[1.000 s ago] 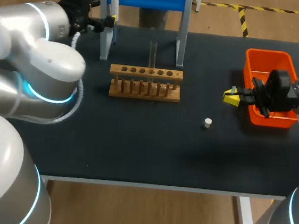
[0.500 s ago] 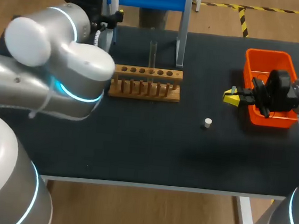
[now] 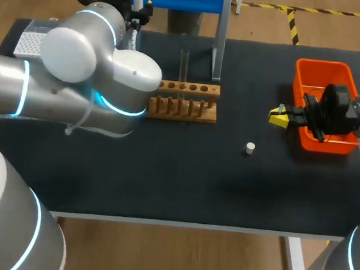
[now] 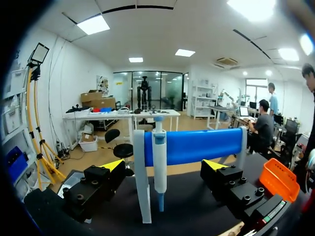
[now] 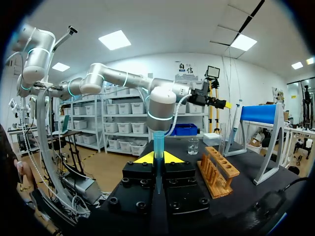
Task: Invert the test tube, pick up the pipette, mount the tip to pipette, aspirate from beaker and dispense into the tube, eject the tip, return the pipette, and cap with the stopper.
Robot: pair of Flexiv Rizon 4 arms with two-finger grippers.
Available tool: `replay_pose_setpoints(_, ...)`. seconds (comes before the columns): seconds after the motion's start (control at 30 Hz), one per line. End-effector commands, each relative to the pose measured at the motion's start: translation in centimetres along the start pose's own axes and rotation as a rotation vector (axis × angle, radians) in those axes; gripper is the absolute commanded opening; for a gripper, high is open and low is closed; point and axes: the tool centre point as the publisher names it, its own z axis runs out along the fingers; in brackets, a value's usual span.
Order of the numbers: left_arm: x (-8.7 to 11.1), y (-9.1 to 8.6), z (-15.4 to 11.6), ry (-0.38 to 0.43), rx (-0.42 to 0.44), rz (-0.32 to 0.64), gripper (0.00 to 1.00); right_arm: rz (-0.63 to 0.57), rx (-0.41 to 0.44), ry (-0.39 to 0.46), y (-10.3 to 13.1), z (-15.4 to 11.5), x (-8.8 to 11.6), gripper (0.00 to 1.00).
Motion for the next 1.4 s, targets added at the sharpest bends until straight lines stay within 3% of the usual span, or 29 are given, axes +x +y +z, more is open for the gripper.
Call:
replay_pose_setpoints(0.03, 0.5, 0.5, 1.7, -0.044, 0.029, -0.002, 1.0, -0.001, 0.0, 0.001, 0.0, -0.1, 0.0, 0.0)
replay_pose_setpoints(0.9, -1.2, 0.9, 5.9, -0.029, 0.073, -0.009, 1.0, -0.001, 0.0, 0.001, 0.0, -0.1, 0.0, 0.0)
replay_pose_setpoints(0.97, -1.3, 0.9, 6.1, -0.027, 0.074, -0.008, 0.87, -0.001, 0.0, 0.001, 0.0, -0.1, 0.0, 0.0)
replay_pose_setpoints(1.4, -1.0, 0.7, 7.4, -0.011, 0.074, 0.013, 0.75, -0.001, 0.0, 0.001, 0.0, -0.1, 0.0, 0.0)
